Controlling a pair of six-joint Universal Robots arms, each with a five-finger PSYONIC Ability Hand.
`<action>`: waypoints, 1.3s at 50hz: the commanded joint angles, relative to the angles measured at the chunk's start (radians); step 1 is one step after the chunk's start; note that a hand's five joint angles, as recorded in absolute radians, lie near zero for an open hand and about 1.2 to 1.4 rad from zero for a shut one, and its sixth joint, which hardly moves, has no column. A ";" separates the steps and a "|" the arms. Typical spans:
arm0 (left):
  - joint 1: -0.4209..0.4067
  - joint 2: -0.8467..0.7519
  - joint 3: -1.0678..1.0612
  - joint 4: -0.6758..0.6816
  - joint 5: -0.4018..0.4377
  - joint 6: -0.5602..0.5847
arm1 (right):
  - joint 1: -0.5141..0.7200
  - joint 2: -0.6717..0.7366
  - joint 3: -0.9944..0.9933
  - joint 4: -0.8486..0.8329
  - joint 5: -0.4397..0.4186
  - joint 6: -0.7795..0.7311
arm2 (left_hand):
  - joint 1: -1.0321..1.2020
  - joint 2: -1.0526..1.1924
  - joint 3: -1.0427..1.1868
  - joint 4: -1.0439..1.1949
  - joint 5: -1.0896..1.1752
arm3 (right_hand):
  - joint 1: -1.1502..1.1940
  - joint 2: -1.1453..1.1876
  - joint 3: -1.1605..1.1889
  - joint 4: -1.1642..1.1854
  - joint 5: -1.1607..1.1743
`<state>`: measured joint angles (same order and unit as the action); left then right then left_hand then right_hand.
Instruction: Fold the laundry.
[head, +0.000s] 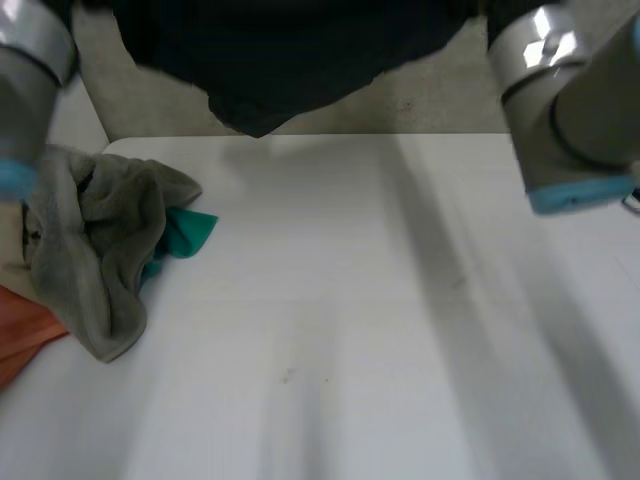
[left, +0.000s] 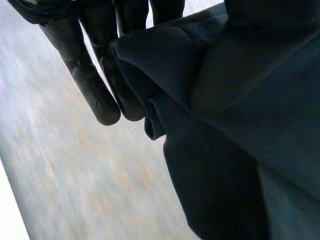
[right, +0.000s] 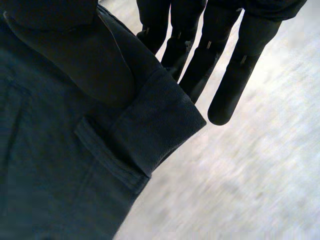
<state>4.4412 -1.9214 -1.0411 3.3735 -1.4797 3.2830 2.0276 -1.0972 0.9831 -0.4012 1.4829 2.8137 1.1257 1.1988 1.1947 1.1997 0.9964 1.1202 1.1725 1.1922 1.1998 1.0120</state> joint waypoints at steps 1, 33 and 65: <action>-0.009 -0.057 -0.275 0.056 0.036 0.041 | 0.009 0.095 0.138 0.094 -0.029 -0.095 | 0.271 0.197 0.202 0.197 0.225 | 0.276 0.224 0.204 0.196 0.210; -0.089 0.443 -0.935 -0.773 0.140 0.599 | -0.159 -0.312 0.796 0.929 -0.183 -0.827 | 0.271 0.197 0.202 0.197 0.225 | 0.276 0.224 0.204 0.196 0.210; -0.048 -0.023 -0.481 -0.309 0.324 0.380 | -0.133 -0.207 0.825 0.644 -0.230 -0.530 | -0.516 -0.589 -0.585 -0.590 -0.561 | 0.276 0.224 0.204 0.196 0.210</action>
<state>4.3801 -1.7448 -1.6671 2.9967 -1.2240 3.6564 1.8939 -1.3211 1.8041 0.2535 1.2567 2.2754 0.4444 0.4316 0.4246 0.4281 0.2545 1.1202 1.1725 1.1922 1.2001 1.0210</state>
